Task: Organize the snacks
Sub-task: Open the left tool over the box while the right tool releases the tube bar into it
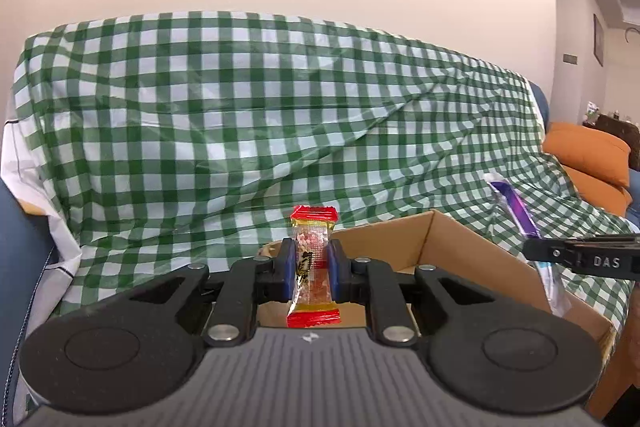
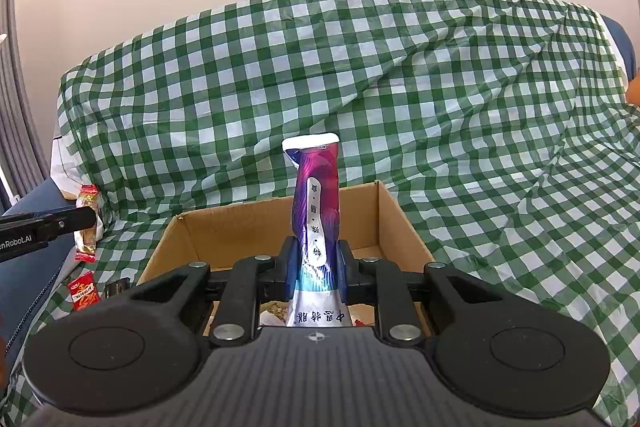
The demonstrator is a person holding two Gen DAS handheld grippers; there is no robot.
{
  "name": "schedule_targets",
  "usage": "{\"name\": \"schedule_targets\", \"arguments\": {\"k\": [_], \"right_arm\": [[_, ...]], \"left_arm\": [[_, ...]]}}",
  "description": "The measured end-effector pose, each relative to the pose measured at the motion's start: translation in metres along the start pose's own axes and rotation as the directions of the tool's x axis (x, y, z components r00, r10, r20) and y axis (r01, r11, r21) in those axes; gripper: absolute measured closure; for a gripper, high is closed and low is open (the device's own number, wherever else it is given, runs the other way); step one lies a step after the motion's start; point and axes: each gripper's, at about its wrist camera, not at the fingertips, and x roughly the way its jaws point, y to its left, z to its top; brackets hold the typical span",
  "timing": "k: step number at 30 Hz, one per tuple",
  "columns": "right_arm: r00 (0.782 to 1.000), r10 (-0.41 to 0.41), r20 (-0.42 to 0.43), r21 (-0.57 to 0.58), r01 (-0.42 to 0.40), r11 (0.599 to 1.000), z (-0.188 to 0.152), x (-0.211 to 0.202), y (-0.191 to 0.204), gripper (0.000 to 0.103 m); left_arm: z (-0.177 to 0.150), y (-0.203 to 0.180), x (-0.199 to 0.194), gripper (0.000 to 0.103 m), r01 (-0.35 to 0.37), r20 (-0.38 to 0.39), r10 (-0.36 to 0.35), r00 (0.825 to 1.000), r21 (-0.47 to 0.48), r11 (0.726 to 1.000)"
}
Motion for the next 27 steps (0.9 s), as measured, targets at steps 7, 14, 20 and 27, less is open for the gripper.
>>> {"name": "schedule_targets", "arguments": {"k": [7, 14, 20, 27], "right_arm": [[1.000, 0.009, -0.003, -0.022, -0.009, 1.000, 0.000, 0.002, 0.001, 0.083], [1.000, 0.007, -0.005, -0.028, -0.008, 1.000, 0.001, 0.004, 0.001, 0.083], [1.000, 0.005, -0.010, -0.031, -0.005, 1.000, 0.002, 0.006, 0.000, 0.083], [1.000, 0.008, -0.009, -0.042, -0.009, 0.999, 0.002, 0.007, 0.002, 0.083]], "left_arm": [[-0.002, -0.009, -0.001, 0.085, 0.031, 0.007, -0.031, 0.999, 0.019, 0.999], [-0.003, -0.019, 0.000, 0.085, 0.058, 0.014, -0.059, 0.998, 0.038, 0.998], [-0.007, -0.030, 0.000, 0.085, 0.082, 0.018, -0.084, 0.996, 0.079, 0.993], [-0.011, -0.040, -0.001, 0.085, 0.109, 0.022, -0.113, 0.993, 0.125, 0.986]]}}
